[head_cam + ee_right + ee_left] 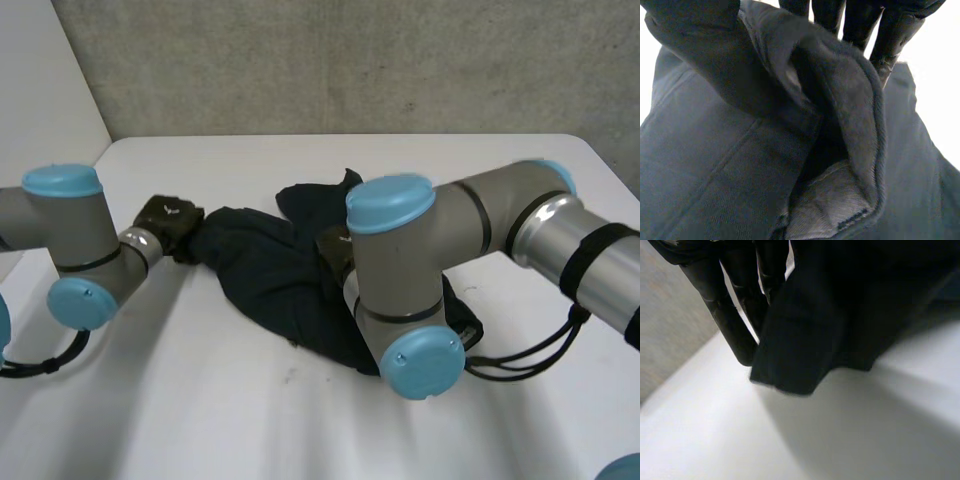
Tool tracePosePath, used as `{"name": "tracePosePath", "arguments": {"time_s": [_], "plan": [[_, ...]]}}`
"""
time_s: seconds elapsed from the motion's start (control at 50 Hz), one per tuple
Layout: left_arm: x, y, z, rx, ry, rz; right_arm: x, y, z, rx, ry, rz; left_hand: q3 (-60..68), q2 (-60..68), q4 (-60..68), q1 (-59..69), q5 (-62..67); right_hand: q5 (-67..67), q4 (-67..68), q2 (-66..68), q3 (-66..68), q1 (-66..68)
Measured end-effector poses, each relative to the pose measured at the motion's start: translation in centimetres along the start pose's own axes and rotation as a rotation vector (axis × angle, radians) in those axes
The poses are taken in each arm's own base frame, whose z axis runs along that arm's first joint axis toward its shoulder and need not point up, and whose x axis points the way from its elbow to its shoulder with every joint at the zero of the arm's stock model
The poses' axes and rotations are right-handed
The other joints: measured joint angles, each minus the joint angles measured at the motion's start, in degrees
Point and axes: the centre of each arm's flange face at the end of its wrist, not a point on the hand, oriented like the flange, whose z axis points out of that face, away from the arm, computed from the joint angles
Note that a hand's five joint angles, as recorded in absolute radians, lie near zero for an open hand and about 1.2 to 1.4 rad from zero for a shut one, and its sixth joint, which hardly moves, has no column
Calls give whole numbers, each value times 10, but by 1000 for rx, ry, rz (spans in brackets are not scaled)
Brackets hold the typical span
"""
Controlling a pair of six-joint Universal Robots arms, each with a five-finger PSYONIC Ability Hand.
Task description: Fold the shorts.
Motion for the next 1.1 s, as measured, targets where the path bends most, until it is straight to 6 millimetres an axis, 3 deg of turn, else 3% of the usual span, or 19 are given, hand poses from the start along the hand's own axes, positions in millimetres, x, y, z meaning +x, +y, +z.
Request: {"name": "tracePosePath", "arguments": {"time_s": [0.04,0.1,0.16,0.22,0.34,0.36,0.38,0.4,0.46,0.48,0.54,0.62,0.64,0.74,0.84,0.88,0.96,1.02,1.1], "plan": [[-3,-16,-6,34,-19,6,2,-18,-6,47,-14,-51,0,0,0,0,142,0,0,0,2,0],[-6,-35,-17,69,-36,12,8,-38,-14,97,-11,-117,0,0,0,0,149,0,0,0,4,0],[-11,-67,-40,131,-60,21,25,-73,-33,176,26,-237,0,0,0,0,149,0,0,0,4,0],[-13,-106,-78,216,-76,35,47,-112,-65,262,94,-381,1,1,0,0,149,0,0,0,4,0],[-13,-163,-147,351,-86,52,64,-156,-120,375,188,-558,3,2,0,0,149,0,0,0,8,5],[-14,-176,-168,384,-87,52,68,-166,-135,401,216,-601,3,2,0,0,149,0,1,0,9,5],[-14,-176,-168,384,-87,52,68,-166,-135,401,216,-601,3,2,0,0,149,0,1,0,9,5],[-15,-192,-200,424,-87,48,74,-175,-152,420,250,-649,3,2,0,0,149,0,1,0,9,6],[-15,-198,-213,439,-87,45,78,-178,-160,423,266,-668,3,2,0,0,149,0,1,0,9,8],[-17,-206,-235,461,-87,39,86,-180,-168,402,287,-693,3,2,0,0,149,0,1,0,9,8],[-17,-208,-243,463,-85,33,98,-173,-166,339,287,-701,3,2,0,0,149,0,3,0,9,8],[-14,-204,-237,440,-70,30,105,-161,-156,273,266,-701,3,2,0,0,149,0,3,0,9,8],[-8,-197,-223,407,-45,28,111,-143,-138,196,228,-697,3,2,0,0,149,0,3,0,9,8],[13,-173,-174,304,12,27,116,-109,-97,81,165,-685,3,2,0,0,149,0,3,0,9,8],[25,-152,-110,248,-45,25,125,-97,-50,109,196,-677,3,2,2,0,149,0,3,0,9,8],[23,-153,-86,280,-104,19,132,-102,-30,178,245,-676,3,2,2,0,149,0,3,0,9,8],[1,-184,-45,511,-301,-12,153,-138,5,469,427,-672,3,2,3,0,149,0,3,0,9,8],[-19,-217,-41,730,-425,-37,165,-171,9,696,548,-668,3,3,3,0,149,0,3,0,9,8],[-39,-259,-59,1005,-553,-65,176,-216,-8,1005,676,-661,3,3,3,0,149,2,3,0,9,8]]}}
